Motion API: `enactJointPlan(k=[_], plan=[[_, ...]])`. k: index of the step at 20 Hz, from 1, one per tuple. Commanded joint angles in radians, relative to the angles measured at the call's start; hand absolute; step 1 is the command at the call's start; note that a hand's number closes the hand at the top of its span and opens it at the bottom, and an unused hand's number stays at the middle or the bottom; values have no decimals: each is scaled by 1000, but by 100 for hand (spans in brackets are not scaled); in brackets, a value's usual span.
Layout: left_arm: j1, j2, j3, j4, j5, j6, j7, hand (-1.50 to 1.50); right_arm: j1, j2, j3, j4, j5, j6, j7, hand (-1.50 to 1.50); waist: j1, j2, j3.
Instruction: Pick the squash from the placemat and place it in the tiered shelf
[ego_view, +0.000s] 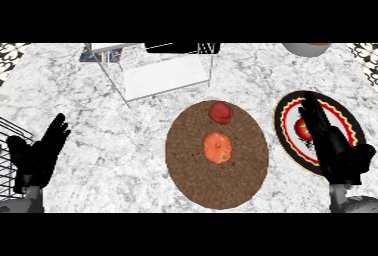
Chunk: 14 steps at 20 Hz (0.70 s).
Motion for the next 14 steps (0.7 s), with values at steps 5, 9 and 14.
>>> enactJointPlan(k=[5,9,14], plan=[[-4,-26,-138,-64,-120,-51,-47,0,-165,-164,-51,51,159,22,143,-150,-1,8,5],[-17,-54,-174,-14,-117,-107,-68,0,-180,-144,-26,212,299,-67,256,150,0,12,6],[4,-68,-193,-72,-129,-95,-30,0,-210,3,-59,318,54,120,-61,-150,13,13,9]])
